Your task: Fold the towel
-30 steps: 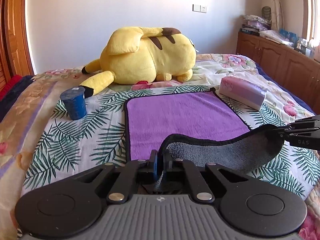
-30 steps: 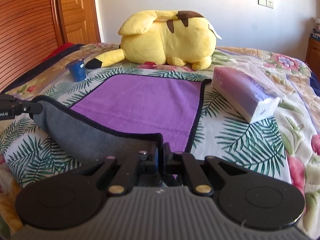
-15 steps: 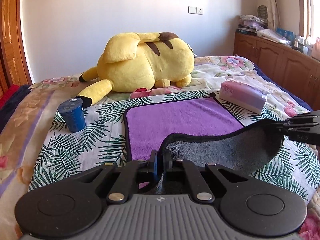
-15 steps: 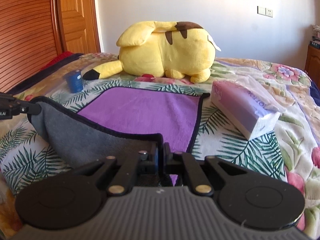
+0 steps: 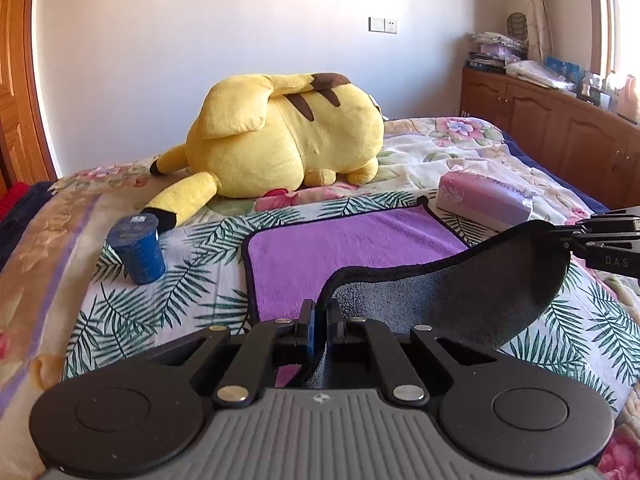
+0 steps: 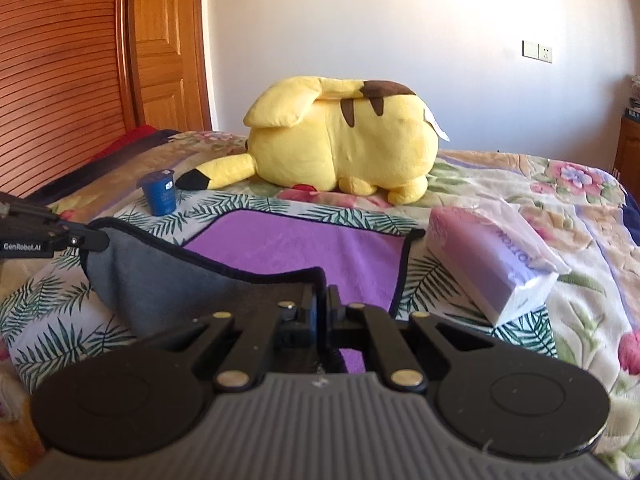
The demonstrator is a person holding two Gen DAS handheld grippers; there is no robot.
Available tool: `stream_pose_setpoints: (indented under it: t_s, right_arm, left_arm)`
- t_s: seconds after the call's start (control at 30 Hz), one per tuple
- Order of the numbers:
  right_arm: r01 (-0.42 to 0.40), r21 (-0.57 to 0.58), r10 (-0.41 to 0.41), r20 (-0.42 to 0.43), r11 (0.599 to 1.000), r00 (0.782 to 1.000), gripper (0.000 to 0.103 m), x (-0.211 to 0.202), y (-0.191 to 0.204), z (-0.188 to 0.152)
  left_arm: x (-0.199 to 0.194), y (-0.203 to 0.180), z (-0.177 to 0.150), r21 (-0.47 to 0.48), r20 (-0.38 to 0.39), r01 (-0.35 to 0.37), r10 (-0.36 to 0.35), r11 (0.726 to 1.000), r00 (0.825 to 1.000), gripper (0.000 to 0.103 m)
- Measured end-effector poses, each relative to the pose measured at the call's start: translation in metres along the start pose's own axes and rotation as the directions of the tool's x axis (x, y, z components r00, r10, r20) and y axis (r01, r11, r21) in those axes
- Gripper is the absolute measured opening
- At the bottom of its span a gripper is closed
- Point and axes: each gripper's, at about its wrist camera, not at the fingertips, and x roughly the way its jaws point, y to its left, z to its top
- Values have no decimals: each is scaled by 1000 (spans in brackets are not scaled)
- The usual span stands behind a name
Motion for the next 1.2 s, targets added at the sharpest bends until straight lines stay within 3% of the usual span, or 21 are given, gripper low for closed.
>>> stream_pose_setpoints:
  t_s: [0.6, 0.83, 1.2]
  right_arm:
    - [13, -40, -11, 52, 999, 999, 4, -5, -4, 19]
    - [32, -72, -29, 35, 997, 999, 4, 12, -8, 22]
    - [40, -109, -36, 38, 993, 999, 4, 32, -16, 24]
  left_arm:
    - [2, 9, 23, 24, 45, 3, -4, 1000, 999, 0]
    - [17, 19, 34, 88, 20, -26, 24, 996, 1000, 0]
    - [41, 25, 41, 66, 20, -27, 26, 997, 999, 0]
